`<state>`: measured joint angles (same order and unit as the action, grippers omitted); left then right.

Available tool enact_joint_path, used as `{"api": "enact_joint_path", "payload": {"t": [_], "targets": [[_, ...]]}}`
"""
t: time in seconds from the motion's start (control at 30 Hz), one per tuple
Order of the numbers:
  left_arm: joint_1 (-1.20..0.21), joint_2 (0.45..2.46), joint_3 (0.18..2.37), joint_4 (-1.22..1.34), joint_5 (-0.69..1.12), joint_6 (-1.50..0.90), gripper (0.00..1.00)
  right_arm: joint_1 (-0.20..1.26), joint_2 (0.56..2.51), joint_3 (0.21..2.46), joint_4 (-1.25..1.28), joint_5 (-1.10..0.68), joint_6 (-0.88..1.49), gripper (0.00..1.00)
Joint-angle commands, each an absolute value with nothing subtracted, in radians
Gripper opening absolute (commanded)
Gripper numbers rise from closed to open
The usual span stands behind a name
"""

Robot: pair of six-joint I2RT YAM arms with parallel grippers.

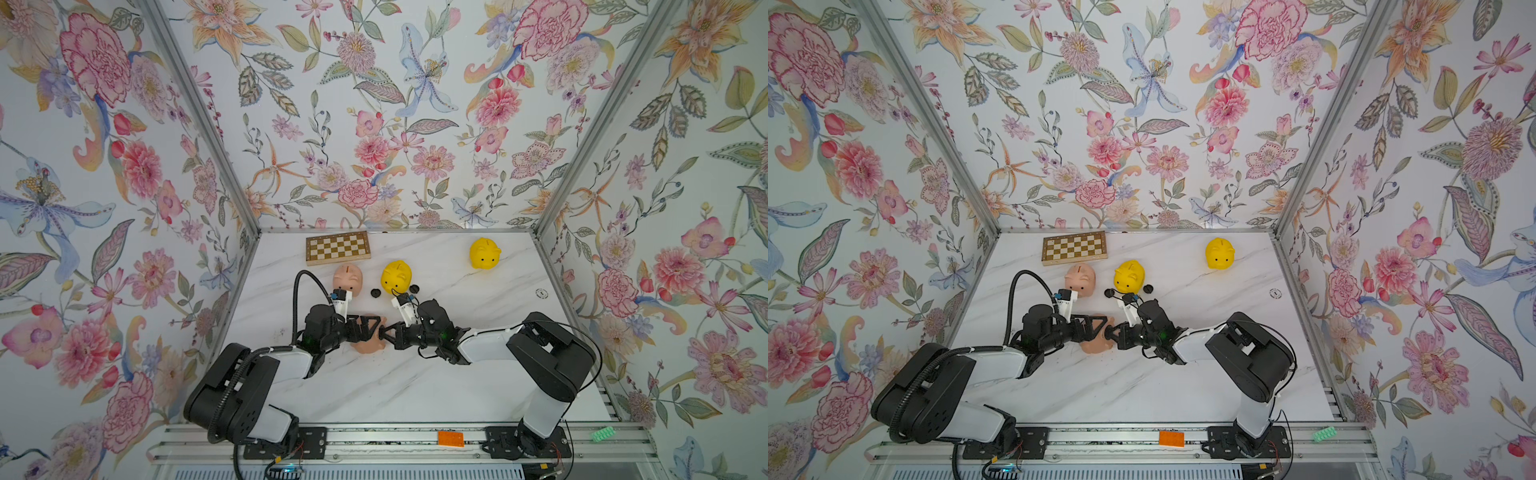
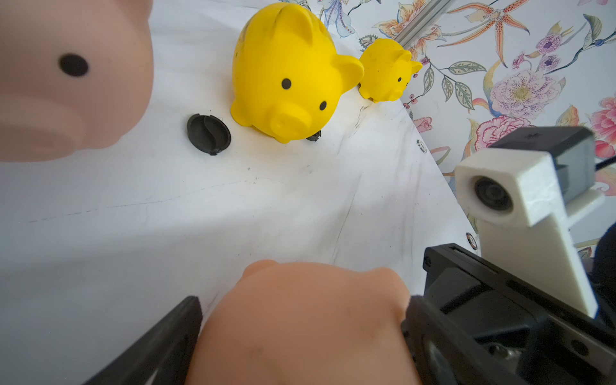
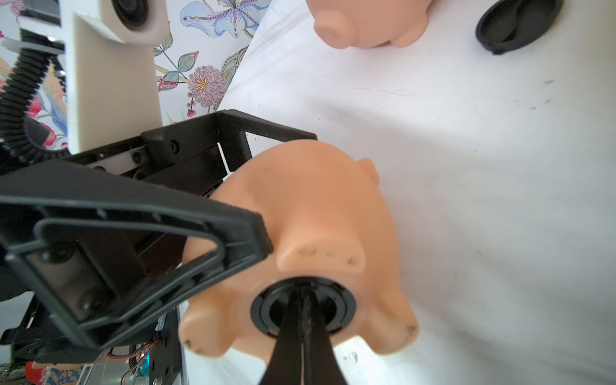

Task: Open piggy banks
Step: Open the lid on the piggy bank.

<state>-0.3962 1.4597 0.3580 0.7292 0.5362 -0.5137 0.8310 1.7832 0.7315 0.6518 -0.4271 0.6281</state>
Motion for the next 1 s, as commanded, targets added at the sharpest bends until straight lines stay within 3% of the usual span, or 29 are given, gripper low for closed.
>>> {"api": "enact_joint_path", "payload": {"t": [0.0, 0.47, 0.97], "targets": [[-0.410, 1.497, 0.339, 0.645, 0.577, -0.491, 0.98, 0.857, 1.810, 0.752, 0.686, -0.423, 0.601, 0.02], [-0.405, 1.522, 0.359, 0.622, 0.622, -0.472, 0.98, 0.913, 1.779, 0.735, 0.633, -0.279, 0.365, 0.00], [-0.397, 1.545, 0.368, 0.617, 0.649, -0.467, 0.97, 0.966, 1.767, 0.650, 0.750, -0.160, 0.076, 0.00]]}}
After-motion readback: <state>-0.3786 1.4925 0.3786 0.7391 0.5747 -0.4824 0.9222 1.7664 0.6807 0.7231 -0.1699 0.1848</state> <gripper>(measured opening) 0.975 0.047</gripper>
